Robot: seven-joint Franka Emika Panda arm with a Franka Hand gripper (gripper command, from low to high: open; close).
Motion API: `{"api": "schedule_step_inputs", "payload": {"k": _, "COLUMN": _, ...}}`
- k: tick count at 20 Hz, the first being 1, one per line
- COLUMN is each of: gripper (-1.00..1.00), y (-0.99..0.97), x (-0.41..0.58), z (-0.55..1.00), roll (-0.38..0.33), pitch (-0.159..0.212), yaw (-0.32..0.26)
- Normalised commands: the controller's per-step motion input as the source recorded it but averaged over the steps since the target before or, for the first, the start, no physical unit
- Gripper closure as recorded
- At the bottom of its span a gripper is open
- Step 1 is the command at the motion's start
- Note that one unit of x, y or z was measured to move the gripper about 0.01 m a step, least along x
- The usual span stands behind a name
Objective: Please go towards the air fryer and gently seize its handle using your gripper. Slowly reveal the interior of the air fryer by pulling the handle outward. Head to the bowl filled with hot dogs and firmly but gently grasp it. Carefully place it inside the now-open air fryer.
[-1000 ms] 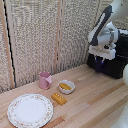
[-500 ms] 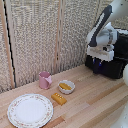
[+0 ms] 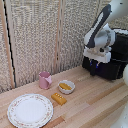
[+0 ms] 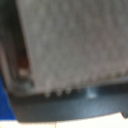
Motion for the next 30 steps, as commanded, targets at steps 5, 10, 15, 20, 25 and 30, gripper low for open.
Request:
{"api": "schedule_step_inputs", "payload": {"k": 5, "gripper": 1.00, "y": 0.90, "x": 0.121, "z": 0.00, "roll": 0.000, "pitch": 0.032, "yaw": -0.082}}
{"api": "schedule_step_inputs", "payload": {"k": 10, "gripper": -1.00, "y": 0.38, "x": 0.078, "z": -0.08, "roll": -0.010, "pitch": 0.033, "yaw": -0.026}}
{"api": "schedule_step_inputs", "payload": {"k": 15, "gripper": -1.00, "y": 0.06, "x": 0.036, "z": -0.03, "roll": -0.003, "pitch": 0.066, "yaw": 0.000}}
{"api": "schedule_step_inputs", "payload": {"k": 20, "gripper": -1.00, "y": 0.10, "x": 0.000, "z": 0.00, "roll": 0.020, "pitch": 0.039, "yaw": 0.000}}
{"api": "schedule_step_inputs", "payload": {"k": 25, "gripper": -1.00, "y": 0.20, "x": 0.003, "z": 0.39, "roll": 0.042, "pitch": 0.025, "yaw": 0.009}}
{"api": "schedule_step_inputs", "payload": {"k": 30, "gripper": -1.00, "y": 0.16, "x": 0.031, "z": 0.75, "roll": 0.056, "pitch": 0.056, "yaw": 0.064}}
